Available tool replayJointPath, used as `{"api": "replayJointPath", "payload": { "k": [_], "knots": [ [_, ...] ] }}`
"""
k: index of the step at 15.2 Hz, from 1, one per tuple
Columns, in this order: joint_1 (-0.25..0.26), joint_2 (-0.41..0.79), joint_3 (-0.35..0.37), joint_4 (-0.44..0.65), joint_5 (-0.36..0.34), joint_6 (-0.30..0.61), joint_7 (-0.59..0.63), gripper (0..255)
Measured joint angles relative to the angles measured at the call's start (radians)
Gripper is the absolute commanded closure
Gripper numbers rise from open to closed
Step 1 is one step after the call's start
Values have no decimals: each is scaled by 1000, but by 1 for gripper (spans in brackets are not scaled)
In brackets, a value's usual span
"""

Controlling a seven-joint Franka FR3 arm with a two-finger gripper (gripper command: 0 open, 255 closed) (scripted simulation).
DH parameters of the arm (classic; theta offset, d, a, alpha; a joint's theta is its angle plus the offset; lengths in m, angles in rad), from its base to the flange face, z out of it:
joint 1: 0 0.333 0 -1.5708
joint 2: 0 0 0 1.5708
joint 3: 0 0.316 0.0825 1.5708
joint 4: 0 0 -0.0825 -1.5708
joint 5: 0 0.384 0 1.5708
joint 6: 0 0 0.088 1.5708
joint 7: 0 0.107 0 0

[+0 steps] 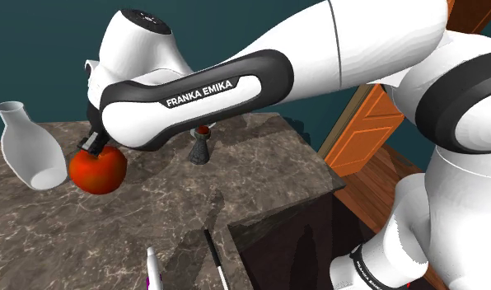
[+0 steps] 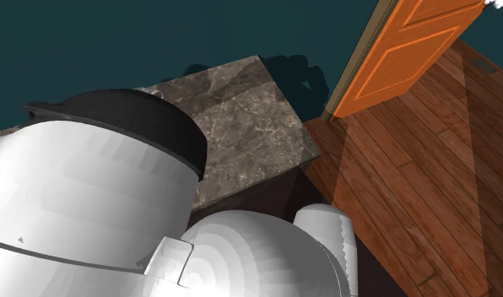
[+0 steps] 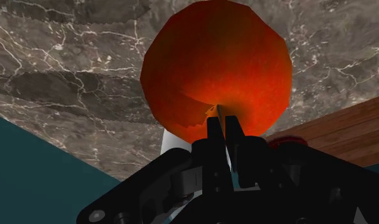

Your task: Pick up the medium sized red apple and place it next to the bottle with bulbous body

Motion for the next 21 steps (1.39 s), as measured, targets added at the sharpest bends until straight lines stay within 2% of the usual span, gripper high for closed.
{"api": "replayJointPath", "payload": {
  "k": [8, 14, 15, 21],
  "knots": [
    [-6, 52, 8, -32, 11, 83, -12, 255],
    [-7, 56, 9, -32, 12, 88, -14, 255],
    [-7, 56, 9, -32, 12, 88, -14, 0],
    [-7, 56, 9, -31, 12, 88, -14, 0]
  ]
}}
